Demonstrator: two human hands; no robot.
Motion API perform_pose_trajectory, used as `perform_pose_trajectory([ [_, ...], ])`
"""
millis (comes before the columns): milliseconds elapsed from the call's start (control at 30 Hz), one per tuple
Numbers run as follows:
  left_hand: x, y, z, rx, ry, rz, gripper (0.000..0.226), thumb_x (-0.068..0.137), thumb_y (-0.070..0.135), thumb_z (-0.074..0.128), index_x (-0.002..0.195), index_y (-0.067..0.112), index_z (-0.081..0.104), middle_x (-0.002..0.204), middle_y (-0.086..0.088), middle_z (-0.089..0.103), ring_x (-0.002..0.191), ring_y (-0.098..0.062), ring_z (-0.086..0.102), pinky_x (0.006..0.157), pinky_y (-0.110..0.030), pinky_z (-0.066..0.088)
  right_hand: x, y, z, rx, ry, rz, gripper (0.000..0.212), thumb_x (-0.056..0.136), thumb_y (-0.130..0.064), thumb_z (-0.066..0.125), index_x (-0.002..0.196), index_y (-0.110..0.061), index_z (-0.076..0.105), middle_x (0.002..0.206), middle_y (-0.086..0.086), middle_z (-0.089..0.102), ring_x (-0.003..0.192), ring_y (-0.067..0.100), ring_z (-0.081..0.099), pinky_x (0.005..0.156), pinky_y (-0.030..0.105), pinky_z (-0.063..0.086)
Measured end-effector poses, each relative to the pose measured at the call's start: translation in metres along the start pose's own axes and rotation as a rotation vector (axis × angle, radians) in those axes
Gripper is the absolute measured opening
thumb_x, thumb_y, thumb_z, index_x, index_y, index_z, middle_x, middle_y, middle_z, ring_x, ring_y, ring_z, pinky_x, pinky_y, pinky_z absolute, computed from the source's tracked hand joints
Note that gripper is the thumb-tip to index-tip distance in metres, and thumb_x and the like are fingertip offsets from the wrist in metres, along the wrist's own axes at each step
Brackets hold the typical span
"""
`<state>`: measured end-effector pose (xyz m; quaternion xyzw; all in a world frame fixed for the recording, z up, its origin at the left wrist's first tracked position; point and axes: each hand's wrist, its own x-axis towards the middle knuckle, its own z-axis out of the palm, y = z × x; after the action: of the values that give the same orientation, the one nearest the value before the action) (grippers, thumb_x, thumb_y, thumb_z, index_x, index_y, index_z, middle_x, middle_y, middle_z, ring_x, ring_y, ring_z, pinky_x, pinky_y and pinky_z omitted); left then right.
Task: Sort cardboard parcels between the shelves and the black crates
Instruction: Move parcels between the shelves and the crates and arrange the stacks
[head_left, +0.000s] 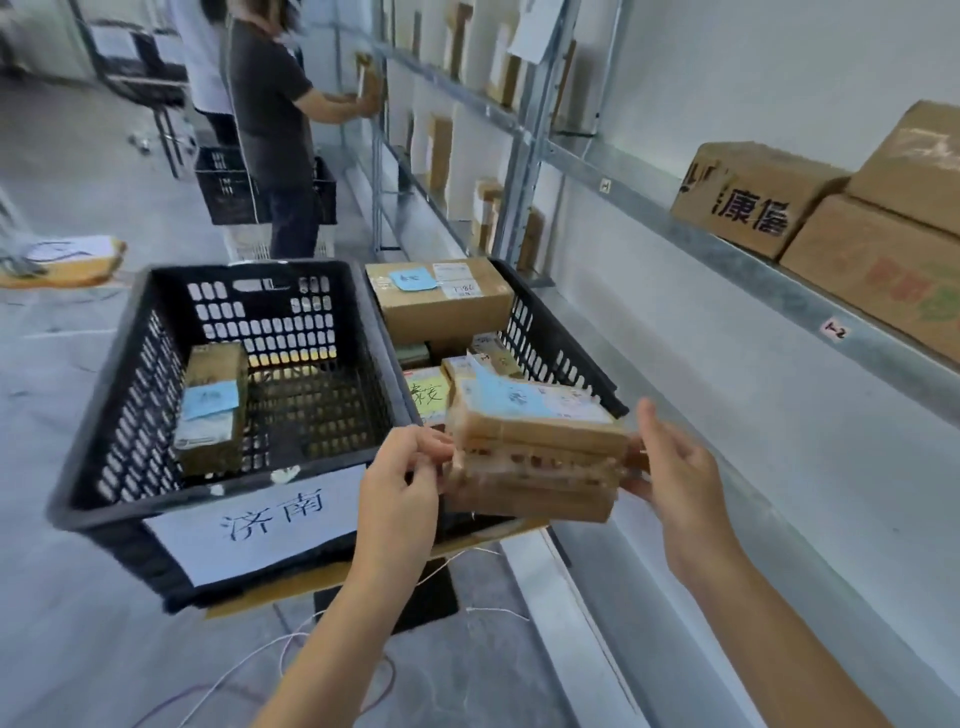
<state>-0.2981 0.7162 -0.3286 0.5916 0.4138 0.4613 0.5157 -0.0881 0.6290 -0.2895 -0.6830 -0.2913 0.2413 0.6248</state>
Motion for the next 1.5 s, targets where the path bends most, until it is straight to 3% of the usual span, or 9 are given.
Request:
perform_pose_trajectory([
  [100, -0.004, 0.002, -0.017, 0.020, 0.054, 0.043, 0.035, 0.097, -0.005, 0.047, 0.076, 0.018, 0.063, 0.099, 0.015, 0.064, 0.103, -0.011, 0.062, 0.085, -0.044, 0.058, 0.002, 0.001, 0.021, -0.123, -0.103, -0.046, 0.039, 0.087, -0.045, 0.069, 0.072, -0.012, 0.055, 0.076, -0.003, 0.075, 0.077, 0.008, 0.073, 0.057, 0.026, 0.057],
  [300, -0.001, 0.006, -0.057, -0.051, 0.204, 0.065, 0.028, 0.097, -0.001, 0.051, 0.086, 0.016, 0.069, 0.111, 0.011, 0.062, 0.106, -0.003, 0.059, 0.073, -0.013, 0.051, -0.011, 0.001, 0.072, -0.046, -0.282, -0.061, 0.057, 0.061, -0.053, 0.082, 0.104, -0.022, 0.061, 0.092, -0.014, 0.073, 0.087, 0.005, 0.072, 0.061, 0.015, 0.054],
  [467, 0.004, 0.002, -0.084, -0.053, 0.285, 0.054, 0.027, 0.103, 0.025, 0.050, 0.123, 0.034, 0.066, 0.129, 0.026, 0.053, 0.122, 0.009, 0.048, 0.095, -0.022, 0.050, -0.017, -0.004, 0.110, -0.024, -0.360, -0.114, 0.060, 0.069, -0.044, 0.082, 0.123, -0.030, 0.062, 0.106, -0.011, 0.073, 0.098, 0.006, 0.071, 0.071, 0.022, 0.059],
  [567, 0.012, 0.005, -0.100, -0.146, 0.218, -0.066, 0.022, 0.099, 0.051, 0.050, 0.102, 0.047, 0.071, 0.125, 0.015, 0.061, 0.118, -0.002, 0.056, 0.099, -0.030, 0.048, -0.014, -0.006, 0.128, -0.064, -0.369, -0.172, 0.059, 0.075, -0.041, 0.081, 0.129, -0.028, 0.062, 0.126, -0.004, 0.061, 0.105, 0.006, 0.068, 0.081, 0.027, 0.060],
  [633, 0.019, 0.006, -0.114, -0.244, 0.164, -0.143, 0.039, 0.084, 0.071, 0.051, 0.087, 0.036, 0.070, 0.108, -0.004, 0.072, 0.105, -0.022, 0.067, 0.092, -0.038, 0.053, -0.012, -0.008, 0.141, -0.083, -0.374, -0.205, 0.061, 0.074, -0.041, 0.081, 0.131, -0.030, 0.061, 0.127, -0.007, 0.055, 0.106, 0.003, 0.066, 0.085, 0.029, 0.060],
  [733, 0.033, 0.004, -0.136, -0.321, 0.148, -0.237, 0.082, 0.067, 0.081, 0.061, 0.105, 0.009, 0.067, 0.107, -0.018, 0.072, 0.107, -0.036, 0.067, 0.101, -0.055, 0.050, -0.008, -0.015, 0.162, -0.128, -0.424, -0.270, 0.061, 0.072, -0.046, 0.078, 0.129, -0.038, 0.059, 0.126, -0.012, 0.051, 0.111, 0.001, 0.062, 0.085, 0.027, 0.059],
  [833, 0.047, -0.001, -0.155, -0.362, 0.146, -0.280, 0.090, 0.060, 0.078, 0.071, 0.122, 0.013, 0.064, 0.110, -0.008, 0.075, 0.105, -0.025, 0.071, 0.097, -0.048, 0.054, -0.002, -0.021, 0.183, -0.183, -0.465, -0.351, 0.063, 0.071, -0.049, 0.076, 0.130, -0.040, 0.057, 0.128, -0.009, 0.048, 0.114, -0.005, 0.056, 0.083, 0.014, 0.054],
  [1233, 0.078, -0.028, -0.196, -0.458, 0.109, -0.291, 0.073, 0.062, 0.053, 0.080, 0.128, 0.030, 0.059, 0.106, -0.009, 0.076, 0.098, -0.026, 0.074, 0.078, -0.036, 0.061, 0.023, -0.025, 0.239, -0.223, -0.522, -0.386, 0.066, 0.074, -0.052, 0.076, 0.135, -0.038, 0.056, 0.122, -0.014, 0.053, 0.118, 0.008, 0.058, 0.093, 0.040, 0.056],
  [1500, 0.116, -0.038, -0.183, -0.501, 0.250, -0.291, 0.035, 0.090, 0.030, 0.070, 0.122, 0.023, 0.056, 0.099, -0.010, 0.077, 0.096, -0.028, 0.074, 0.074, -0.034, 0.061, 0.042, -0.018, 0.275, -0.211, -0.428, -0.149, 0.095, 0.064, -0.071, 0.073, 0.147, -0.042, 0.036, 0.136, -0.016, 0.045, 0.125, 0.000, 0.046, 0.098, 0.023, 0.042],
])
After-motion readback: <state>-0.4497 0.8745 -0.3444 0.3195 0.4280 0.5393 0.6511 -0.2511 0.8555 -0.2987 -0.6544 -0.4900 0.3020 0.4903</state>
